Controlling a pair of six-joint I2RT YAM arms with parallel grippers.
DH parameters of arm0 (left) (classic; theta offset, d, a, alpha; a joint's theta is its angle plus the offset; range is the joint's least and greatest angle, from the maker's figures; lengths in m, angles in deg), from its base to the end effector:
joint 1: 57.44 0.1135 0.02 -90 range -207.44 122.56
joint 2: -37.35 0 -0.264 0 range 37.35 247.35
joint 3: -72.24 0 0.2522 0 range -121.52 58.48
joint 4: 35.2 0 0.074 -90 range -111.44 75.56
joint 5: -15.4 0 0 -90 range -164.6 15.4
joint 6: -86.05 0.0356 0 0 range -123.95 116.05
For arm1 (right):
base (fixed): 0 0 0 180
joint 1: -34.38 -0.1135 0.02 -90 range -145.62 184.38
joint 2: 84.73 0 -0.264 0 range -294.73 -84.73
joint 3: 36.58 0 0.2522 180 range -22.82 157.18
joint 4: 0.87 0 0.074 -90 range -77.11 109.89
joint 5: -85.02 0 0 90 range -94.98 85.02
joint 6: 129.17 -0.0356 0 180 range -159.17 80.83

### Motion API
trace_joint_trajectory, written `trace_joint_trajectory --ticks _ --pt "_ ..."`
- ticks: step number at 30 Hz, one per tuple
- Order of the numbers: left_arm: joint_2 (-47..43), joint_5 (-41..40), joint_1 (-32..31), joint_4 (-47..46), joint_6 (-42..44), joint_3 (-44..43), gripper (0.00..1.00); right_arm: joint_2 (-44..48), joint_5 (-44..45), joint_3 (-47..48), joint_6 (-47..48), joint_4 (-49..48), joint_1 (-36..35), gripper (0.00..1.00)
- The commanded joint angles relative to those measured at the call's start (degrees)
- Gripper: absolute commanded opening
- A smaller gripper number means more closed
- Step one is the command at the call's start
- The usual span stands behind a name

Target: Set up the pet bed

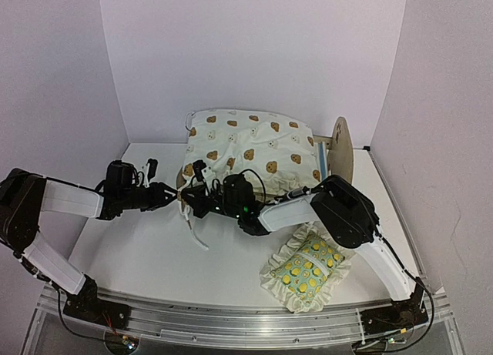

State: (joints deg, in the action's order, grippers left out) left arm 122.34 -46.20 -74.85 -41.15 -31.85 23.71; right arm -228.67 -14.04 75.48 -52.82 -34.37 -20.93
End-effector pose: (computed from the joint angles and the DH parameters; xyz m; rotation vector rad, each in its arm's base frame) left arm 0.2721 -0.1031 0.1732 0.1140 2.1875 -0.9834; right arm 0.3122 0.4609 0.1388 -0.7078 1.4845 1.0616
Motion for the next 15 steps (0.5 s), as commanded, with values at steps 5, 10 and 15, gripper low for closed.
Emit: trace_joint_trajectory --ticks 5,10,15 --pt "1.5 3.2 -0.2 -4.6 0.3 -1.2 0.46 -0.5 1.7 -1.1 -1.6 1.3 1.7 0.00" --pt "2.5 3.2 -2.1 -3.6 0.9 -2.5 0.48 -0.1 2.3 -0.9 -1.9 1.3 1.7 0.00" --pt "1.3 3.2 -2.6 -2.3 0.9 -2.0 0.49 0.9 2.6 -0.8 -2.5 1.3 1.6 0.00"
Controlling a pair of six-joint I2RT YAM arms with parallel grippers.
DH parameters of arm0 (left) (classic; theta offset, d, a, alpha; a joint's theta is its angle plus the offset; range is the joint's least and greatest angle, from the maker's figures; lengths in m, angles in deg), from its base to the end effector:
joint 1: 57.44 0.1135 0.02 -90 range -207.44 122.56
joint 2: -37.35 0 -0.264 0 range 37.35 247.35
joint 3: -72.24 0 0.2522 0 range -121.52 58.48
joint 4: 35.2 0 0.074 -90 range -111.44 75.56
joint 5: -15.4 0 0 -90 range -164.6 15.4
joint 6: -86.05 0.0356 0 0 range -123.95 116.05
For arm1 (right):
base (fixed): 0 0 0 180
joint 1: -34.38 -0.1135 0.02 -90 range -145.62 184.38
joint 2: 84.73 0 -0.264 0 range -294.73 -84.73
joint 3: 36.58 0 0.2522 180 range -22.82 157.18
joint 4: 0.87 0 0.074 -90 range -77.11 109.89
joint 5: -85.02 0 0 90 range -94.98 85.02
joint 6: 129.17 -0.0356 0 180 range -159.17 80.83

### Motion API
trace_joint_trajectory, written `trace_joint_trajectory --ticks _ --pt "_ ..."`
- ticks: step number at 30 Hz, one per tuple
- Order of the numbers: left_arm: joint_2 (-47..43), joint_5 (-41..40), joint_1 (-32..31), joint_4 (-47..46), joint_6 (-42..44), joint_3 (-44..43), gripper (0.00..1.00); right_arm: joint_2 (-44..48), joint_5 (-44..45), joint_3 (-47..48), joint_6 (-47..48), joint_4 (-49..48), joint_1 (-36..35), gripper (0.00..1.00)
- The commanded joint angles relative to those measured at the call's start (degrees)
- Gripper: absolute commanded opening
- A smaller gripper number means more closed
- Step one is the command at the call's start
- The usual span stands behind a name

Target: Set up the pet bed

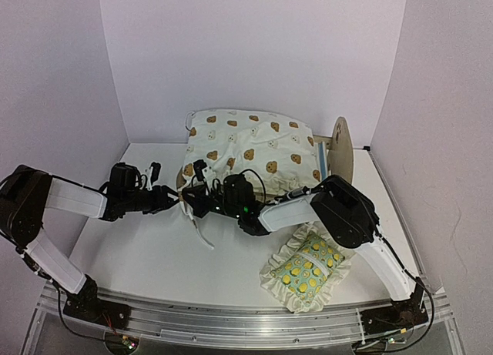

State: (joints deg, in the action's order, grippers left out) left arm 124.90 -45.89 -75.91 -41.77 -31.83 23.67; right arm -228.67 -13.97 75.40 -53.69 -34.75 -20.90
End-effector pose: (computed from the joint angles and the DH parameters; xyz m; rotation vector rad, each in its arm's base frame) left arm 0.2731 -0.1092 0.1622 0.1283 2.2241 -0.9962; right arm 0.3124 0.4606 0.1391 -0.6943 1.4871 1.0733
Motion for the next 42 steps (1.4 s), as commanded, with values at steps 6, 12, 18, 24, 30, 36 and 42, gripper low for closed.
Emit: trace_joint_trajectory --ticks 6,12,18,24,30,36,42 --pt "-3.1 3.2 -1.9 -3.2 1.3 -0.4 0.55 1.8 2.1 -1.1 -2.2 1.7 1.6 0.00" --pt "-1.9 3.2 -3.3 -4.6 1.9 -1.6 0.60 3.1 1.8 -2.4 -2.7 1.7 1.7 0.00" --pt "-2.4 1.3 -5.7 -5.0 2.7 -2.4 0.53 4.3 1.6 -3.5 -3.1 1.8 1.7 0.00" --pt "-3.0 -2.1 -7.9 -5.3 3.2 -2.8 0.46 5.2 1.6 -4.5 -3.6 1.8 1.6 0.00" --pt "-3.8 -6.3 -8.1 -4.6 3.1 -3.0 0.49 5.4 1.2 -4.7 -4.4 1.7 1.7 0.00" --pt "-4.4 -8.1 -8.1 -8.5 3.8 -1.3 0.48 5.4 0.7 -4.4 -6.0 1.7 1.6 0.00" --pt "-4.2 -9.2 -8.2 -13.5 4.5 0.0 0.45 5.3 0.3 -3.7 -7.2 1.7 1.6 0.00"
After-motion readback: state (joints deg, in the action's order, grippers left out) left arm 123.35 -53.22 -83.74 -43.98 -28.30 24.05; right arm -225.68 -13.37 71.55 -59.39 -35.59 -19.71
